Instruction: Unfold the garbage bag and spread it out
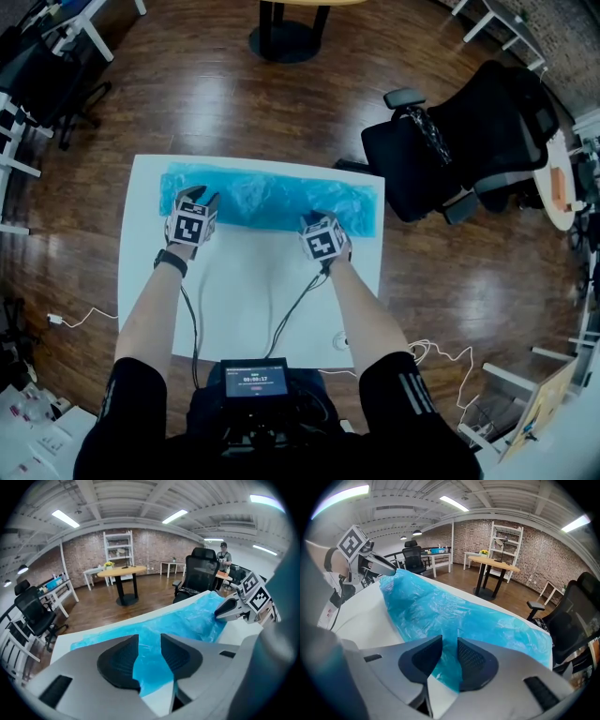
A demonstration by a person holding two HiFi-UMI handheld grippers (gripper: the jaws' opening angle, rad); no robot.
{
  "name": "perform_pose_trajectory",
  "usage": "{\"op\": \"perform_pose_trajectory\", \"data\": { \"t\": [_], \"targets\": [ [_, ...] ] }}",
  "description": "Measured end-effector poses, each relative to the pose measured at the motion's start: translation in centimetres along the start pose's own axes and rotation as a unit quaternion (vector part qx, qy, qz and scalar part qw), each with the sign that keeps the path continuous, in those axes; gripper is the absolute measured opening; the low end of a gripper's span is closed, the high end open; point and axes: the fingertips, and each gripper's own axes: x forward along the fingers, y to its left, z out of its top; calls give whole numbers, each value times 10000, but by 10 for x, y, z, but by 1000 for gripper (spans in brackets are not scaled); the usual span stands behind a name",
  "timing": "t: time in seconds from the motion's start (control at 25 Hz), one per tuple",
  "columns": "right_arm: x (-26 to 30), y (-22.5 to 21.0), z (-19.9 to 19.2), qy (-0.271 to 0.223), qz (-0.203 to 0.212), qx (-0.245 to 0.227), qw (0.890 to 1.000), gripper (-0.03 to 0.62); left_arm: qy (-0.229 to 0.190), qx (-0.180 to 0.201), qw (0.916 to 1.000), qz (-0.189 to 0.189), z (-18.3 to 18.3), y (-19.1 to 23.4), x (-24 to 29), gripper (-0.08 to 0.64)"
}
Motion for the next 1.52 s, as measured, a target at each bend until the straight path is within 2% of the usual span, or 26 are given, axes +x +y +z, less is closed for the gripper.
{"op": "perform_pose_trajectory", "data": {
  "t": [0.2, 0.36, 0.48, 0.6, 1.16, 1.24, 1.32, 1.4, 1.52],
  "targets": [
    [-1, 1, 1, -49, 5, 36, 10000, 137, 264, 0, 9996, -75, -5, -8, 18, 184],
    [-1, 2, -1, -53, 58, 85, 9999, 137, 582, 17, 9983, -16, -21, -6, 31, 195],
    [-2, 3, -1, -78, 61, 61, 9999, 137, 787, 37, 9967, 199, -34, 6, 36, 196],
    [-2, 4, 0, -97, 74, 53, 9999, 137, 904, 34, 9957, 188, -42, 8, 41, 196],
    [-2, 2, -1, -156, 131, 77, 9998, 137, 864, 174, 9960, 126, -36, 4, 48, 198],
    [-3, 2, -1, -173, 130, 67, 9997, 137, 665, 300, 9973, 63, -24, -1, 49, 196],
    [-3, 2, -1, -200, 123, 56, 9997, 137, 559, 591, 9966, 138, -9, -3, 46, 195],
    [-3, 2, -1, -215, 119, 64, 9997, 137, 568, 997, 9933, 156, 2, -4, 47, 195],
    [-3, 2, 0, -227, 140, 99, 9996, 137, 743, 1587, 9845, -20, 10, -9, 58, 195]
  ]
}}
